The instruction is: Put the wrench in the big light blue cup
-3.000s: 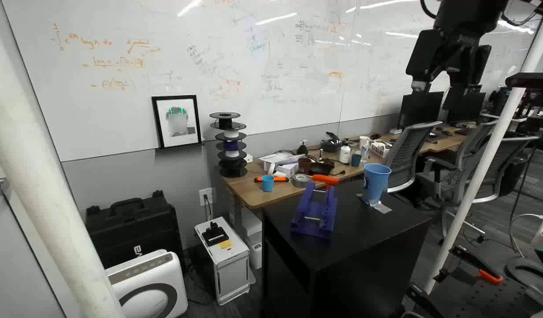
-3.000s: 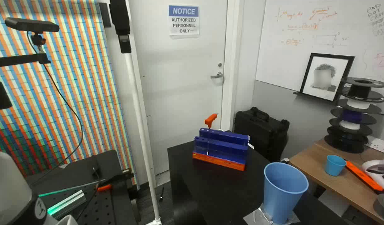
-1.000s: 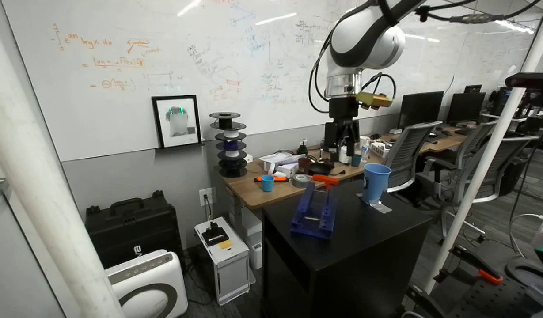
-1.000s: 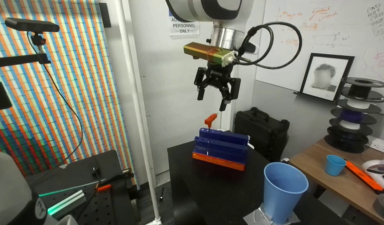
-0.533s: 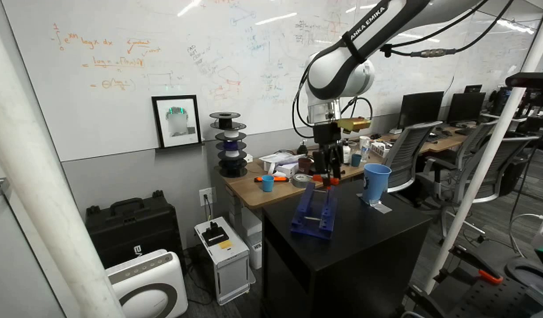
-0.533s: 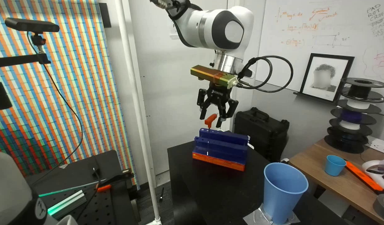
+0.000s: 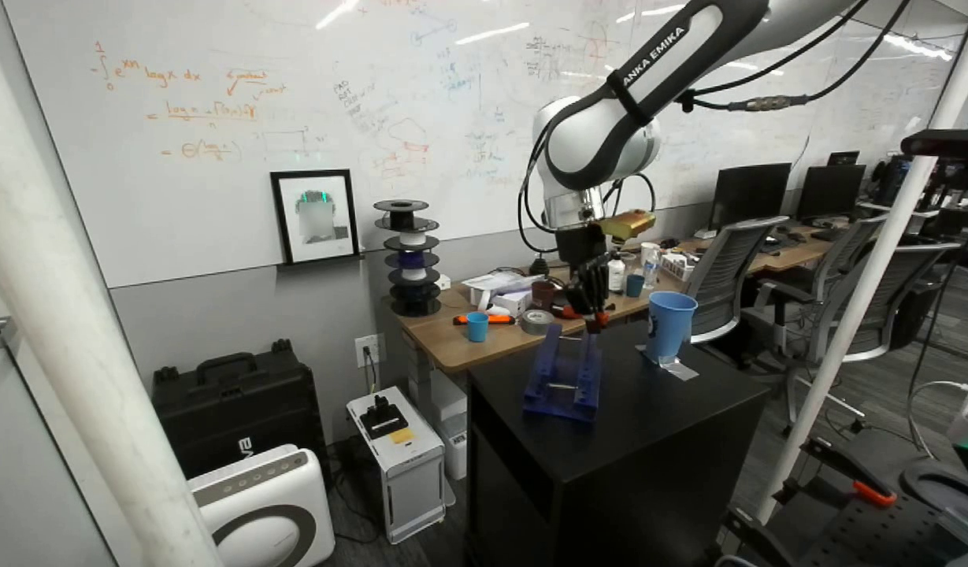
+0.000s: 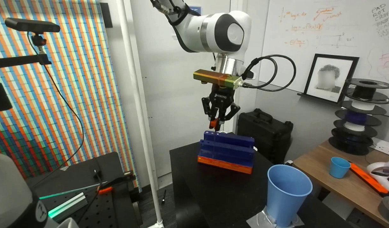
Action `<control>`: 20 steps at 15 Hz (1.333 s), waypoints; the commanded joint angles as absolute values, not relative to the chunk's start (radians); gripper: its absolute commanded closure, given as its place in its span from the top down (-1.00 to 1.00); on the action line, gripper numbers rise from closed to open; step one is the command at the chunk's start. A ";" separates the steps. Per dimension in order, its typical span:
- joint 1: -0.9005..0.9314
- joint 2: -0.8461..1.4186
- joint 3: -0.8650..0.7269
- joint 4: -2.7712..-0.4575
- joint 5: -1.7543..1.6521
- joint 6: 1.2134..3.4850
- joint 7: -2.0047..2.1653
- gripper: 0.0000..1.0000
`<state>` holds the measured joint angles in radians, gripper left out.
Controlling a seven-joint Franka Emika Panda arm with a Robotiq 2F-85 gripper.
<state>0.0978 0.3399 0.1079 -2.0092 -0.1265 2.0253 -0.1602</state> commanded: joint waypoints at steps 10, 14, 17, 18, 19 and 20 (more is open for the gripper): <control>0.109 -0.042 0.131 -2.115 -0.142 1.862 -0.115 -0.66; 0.048 -0.141 0.064 -2.155 -0.245 1.930 -0.014 -0.73; -0.007 -0.131 0.011 -2.165 -0.290 2.009 0.054 -0.73; -0.024 -0.120 -0.005 -2.164 -0.302 2.030 0.069 -0.73; -0.040 -0.102 -0.021 -2.161 -0.302 2.054 0.078 -0.73; -0.052 -0.092 -0.032 -2.163 -0.299 2.072 0.085 -0.73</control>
